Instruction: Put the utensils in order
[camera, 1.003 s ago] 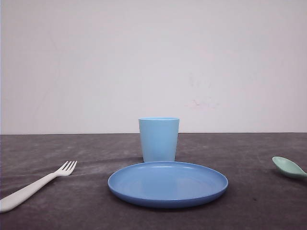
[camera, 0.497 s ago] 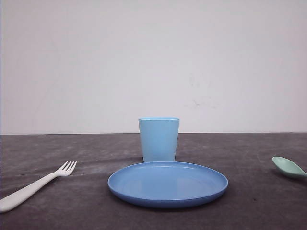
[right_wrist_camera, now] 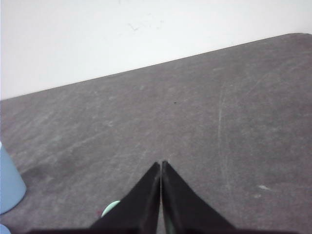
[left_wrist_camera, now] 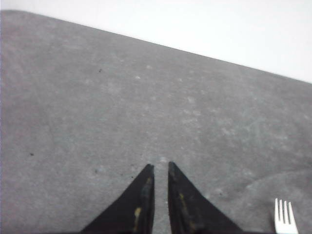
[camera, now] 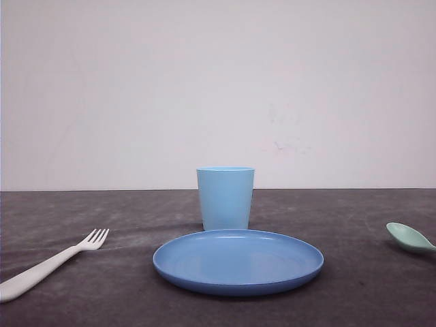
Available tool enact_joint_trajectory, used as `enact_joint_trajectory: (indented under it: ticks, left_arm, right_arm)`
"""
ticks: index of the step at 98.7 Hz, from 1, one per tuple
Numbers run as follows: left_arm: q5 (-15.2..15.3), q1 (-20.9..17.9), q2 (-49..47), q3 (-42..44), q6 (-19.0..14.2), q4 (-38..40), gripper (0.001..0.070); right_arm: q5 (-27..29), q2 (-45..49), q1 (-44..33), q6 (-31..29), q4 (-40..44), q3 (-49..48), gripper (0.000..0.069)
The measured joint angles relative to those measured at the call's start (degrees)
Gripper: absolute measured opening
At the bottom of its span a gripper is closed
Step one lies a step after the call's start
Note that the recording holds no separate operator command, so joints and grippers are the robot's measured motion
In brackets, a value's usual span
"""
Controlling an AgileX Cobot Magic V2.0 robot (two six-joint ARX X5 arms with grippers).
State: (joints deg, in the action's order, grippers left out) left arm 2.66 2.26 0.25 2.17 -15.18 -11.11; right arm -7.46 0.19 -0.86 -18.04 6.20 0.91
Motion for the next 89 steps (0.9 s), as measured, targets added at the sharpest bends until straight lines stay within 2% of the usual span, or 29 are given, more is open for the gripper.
enact_joint_trajectory:
  ticks: [20, 40, 52, 69, 79, 89]
  left_arm:
    - [-0.83, 0.0, 0.85, 1.55, -3.63, -2.67, 0.0026]
    - [-1.11, 0.0, 8.74, 11.78, -4.52, -3.89, 0.0026]
    - [-2.03, 0.0, 17.11, 20.35, -3.04, -6.16, 0.0026]
    - [-4.5, 0.11, 29.9, 33.68, -0.11, -13.29, 0.0026]
    - [-5.27, 0.92, 34.82, 38.88, 1.88, -15.74, 0.0026]
    - [-5.46, 2.29, 36.65, 40.65, 3.65, -16.33, 0.0026]
  right_arm:
    - [-0.04, 0.35, 0.0, -5.01, 1.66, 1.66, 0.0004]
    - [-0.04, 7.78, 0.0, -5.44, 3.89, 13.92, 0.0004]
    - [-0.07, 17.51, 0.02, -2.03, 8.46, 22.99, 0.0004]
    - [-0.07, 30.77, 1.4, 4.52, 18.1, 37.44, 0.0004]
    - [-0.07, 35.08, 3.1, 7.8, 21.94, 43.12, 0.0004]
    - [-0.07, 36.48, 4.44, 9.77, 22.84, 44.63, 0.0004]
